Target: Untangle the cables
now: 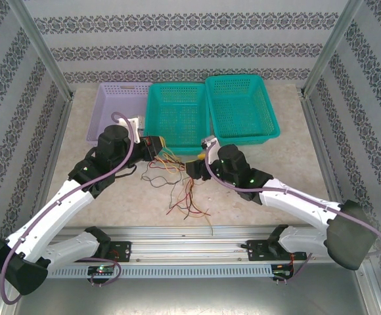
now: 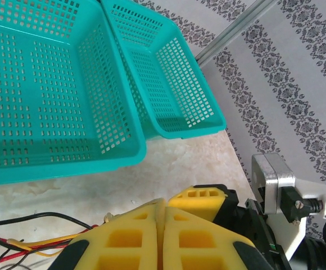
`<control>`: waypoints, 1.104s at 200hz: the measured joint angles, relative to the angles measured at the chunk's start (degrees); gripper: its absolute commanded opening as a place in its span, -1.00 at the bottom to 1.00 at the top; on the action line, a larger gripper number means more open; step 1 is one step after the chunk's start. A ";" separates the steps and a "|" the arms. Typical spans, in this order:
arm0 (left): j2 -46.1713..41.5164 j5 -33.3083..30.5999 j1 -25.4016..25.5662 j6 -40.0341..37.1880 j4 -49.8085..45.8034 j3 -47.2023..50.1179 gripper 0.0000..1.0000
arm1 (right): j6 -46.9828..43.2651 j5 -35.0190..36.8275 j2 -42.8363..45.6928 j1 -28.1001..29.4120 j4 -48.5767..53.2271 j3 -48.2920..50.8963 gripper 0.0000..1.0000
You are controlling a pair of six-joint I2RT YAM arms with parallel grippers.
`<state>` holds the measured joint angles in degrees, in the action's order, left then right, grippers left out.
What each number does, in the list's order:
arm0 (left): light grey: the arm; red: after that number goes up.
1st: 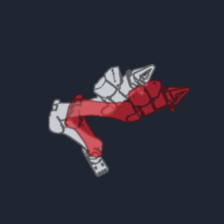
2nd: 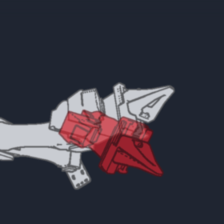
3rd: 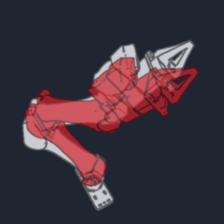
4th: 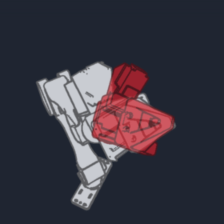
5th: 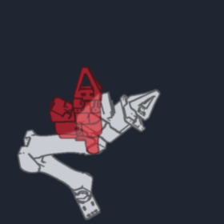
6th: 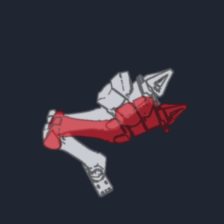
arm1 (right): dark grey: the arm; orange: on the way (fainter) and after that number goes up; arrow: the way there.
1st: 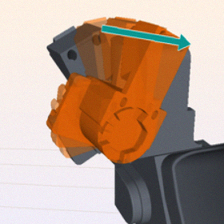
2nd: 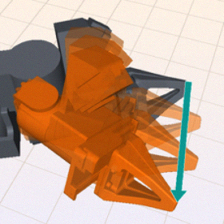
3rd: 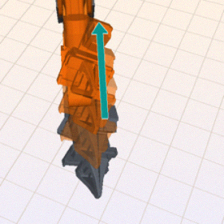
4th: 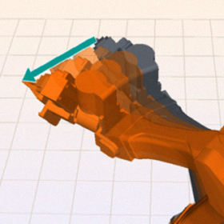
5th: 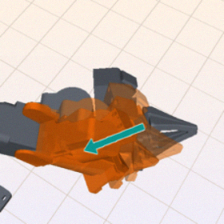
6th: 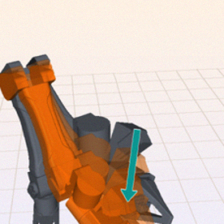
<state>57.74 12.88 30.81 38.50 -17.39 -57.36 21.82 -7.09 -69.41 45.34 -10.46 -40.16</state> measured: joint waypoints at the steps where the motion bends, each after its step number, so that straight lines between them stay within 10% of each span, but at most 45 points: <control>1: 0.00 -0.02 0.00 0.09 0.02 0.00 -1.00 | -0.02 -0.04 -0.02 0.04 -0.13 0.07 0.19; 103: 1.11 -1.79 0.02 7.04 0.55 -1.38 -1.00 | 2.27 0.96 -1.90 10.25 -15.93 10.45 0.31; 221: 1.53 -2.86 0.72 11.63 2.91 -1.36 -1.00 | -15.54 40.06 -22.36 29.07 -17.68 -5.68 0.43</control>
<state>59.27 10.02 31.53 50.13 -14.48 -58.72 6.28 32.97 -91.77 74.41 -28.14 -45.84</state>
